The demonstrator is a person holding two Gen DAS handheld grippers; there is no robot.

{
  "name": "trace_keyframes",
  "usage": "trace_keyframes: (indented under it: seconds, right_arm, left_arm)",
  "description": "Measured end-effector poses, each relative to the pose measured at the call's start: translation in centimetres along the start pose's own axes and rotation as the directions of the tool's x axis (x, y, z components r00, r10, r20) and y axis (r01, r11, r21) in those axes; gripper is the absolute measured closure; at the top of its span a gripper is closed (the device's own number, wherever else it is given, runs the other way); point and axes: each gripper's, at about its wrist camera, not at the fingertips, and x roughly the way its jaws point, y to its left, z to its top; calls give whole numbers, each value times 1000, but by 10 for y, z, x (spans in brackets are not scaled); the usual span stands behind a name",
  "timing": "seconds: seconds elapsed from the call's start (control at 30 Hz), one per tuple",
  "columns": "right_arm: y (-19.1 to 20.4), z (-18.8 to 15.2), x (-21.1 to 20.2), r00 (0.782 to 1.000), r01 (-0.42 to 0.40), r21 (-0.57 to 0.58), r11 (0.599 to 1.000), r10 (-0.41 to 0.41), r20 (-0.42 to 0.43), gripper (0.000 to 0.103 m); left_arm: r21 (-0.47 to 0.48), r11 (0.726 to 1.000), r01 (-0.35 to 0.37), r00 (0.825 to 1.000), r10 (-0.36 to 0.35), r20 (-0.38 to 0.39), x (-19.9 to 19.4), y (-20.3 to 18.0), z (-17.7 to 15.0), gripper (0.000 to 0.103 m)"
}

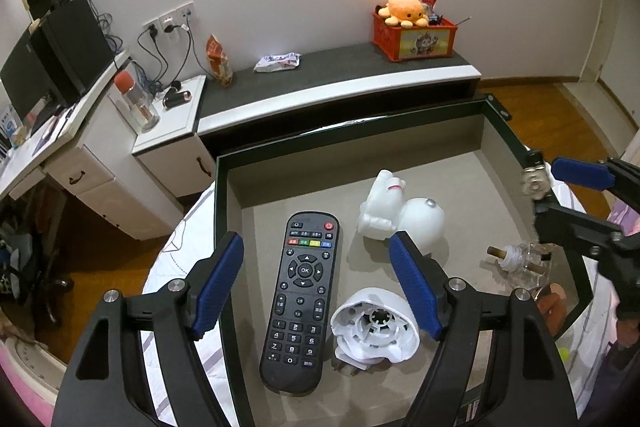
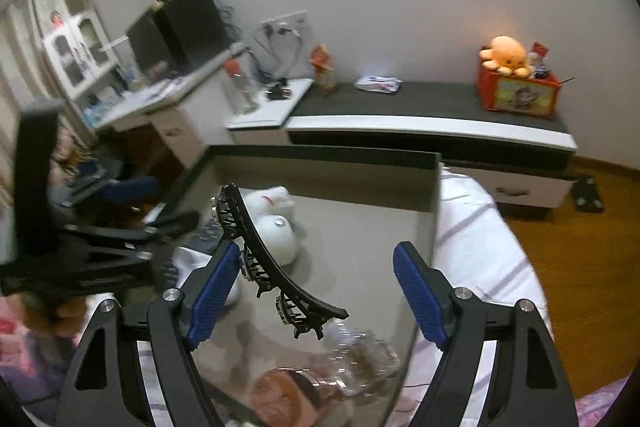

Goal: Organize rigid objects
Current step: 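Release the figurine into the box with the left tool while the right tool releases the hair clip there, then withdraw both open tools from the box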

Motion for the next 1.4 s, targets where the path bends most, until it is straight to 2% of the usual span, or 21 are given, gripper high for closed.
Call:
trace_keyframes:
  seconds: [0.07, 0.17, 0.2, 0.23, 0.27, 0.3, 0.37, 0.4, 0.43, 0.47, 0.5, 0.53, 0.57, 0.63, 0.73, 1.0, 1.27, 1.4]
  right_arm:
    - [1, 0, -1, 1000, 26, -4, 1000, -26, -1, 21]
    - [-11, -2, -2, 997, -72, 93, 993, 72, 3, 21]
    - [-11, -2, -3, 998, -59, 89, 994, 58, 20, 21]
    - [-9, -1, -3, 1000, -7, 76, 997, 5, 26, 21]
    - [-8, 0, -2, 992, 124, 67, 990, -125, 17, 21]
    - [-7, -1, -1, 990, 138, 55, 989, -139, 15, 21]
    - [-2, -2, -2, 995, 91, 17, 996, -92, 41, 21]
    - [3, -2, -1, 977, 206, -3, 978, -206, 56, 21]
    - [4, -1, 3, 967, 255, -25, 967, -254, 32, 21]
    - [1, -1, 6, 989, 150, -11, 989, -150, -10, 21]
    - [-6, -2, 7, 1000, 22, 51, 998, -21, -20, 21]
    - [-8, -3, 6, 1000, -1, 85, 996, 2, -11, 21]
    - [-5, -3, 6, 996, 93, 56, 994, -92, -5, 21]
    - [-1, -3, 6, 974, 226, 11, 974, -227, 4, 21]
    - [-6, -2, 4, 989, 149, 40, 988, -148, -13, 21]
    - [10, -9, -14, 980, 199, -17, 980, -198, 9, 21]
    - [33, -20, -69, 978, 206, -30, 978, -205, 41, 21]
    - [50, -31, -98, 973, 222, -41, 974, -219, 68, 21]
  left_arm:
    - [-4, 1000, 3, 1000, -3, -3, 0, 1, 0, 26]
    - [-1, 1000, 0, 1000, 0, 1, -2, 0, 0, 26]
    - [3, 1000, -2, 1000, 2, 2, -2, 0, 0, 26]
    - [5, 1000, -5, 1000, 5, 3, -3, 0, -1, 26]
    - [5, 1000, -7, 1000, 7, 3, -3, -1, -1, 26]
    - [6, 1000, -6, 1000, 6, 4, -4, -1, -1, 26]
    - [13, 1000, -2, 1000, 2, 8, -5, -2, -2, 26]
    - [14, 1000, -5, 1000, 5, 7, -5, -2, -2, 26]
    - [15, 1000, -9, 1000, 9, 6, -5, -2, -2, 26]
    - [15, 1000, -13, 1000, 12, 6, -5, -2, -2, 26]
    - [15, 1000, -16, 1000, 16, 6, -5, -2, -2, 26]
    - [16, 1000, -18, 1000, 18, 9, -6, -3, -3, 26]
    - [20, 1000, -20, 1000, 20, 14, -8, -3, -3, 26]
    - [18, 1000, -23, 1000, 22, 17, -9, -3, -3, 26]
    - [16, 1000, -15, 1000, 15, 24, -13, -2, -4, 26]
    - [6, 1000, -19, 999, 18, 43, -29, -4, -10, 26]
    - [-17, 1000, -21, 992, 23, 125, -91, -4, -28, 25]
    - [-17, 998, -63, 979, 65, 193, -134, -6, -44, 16]
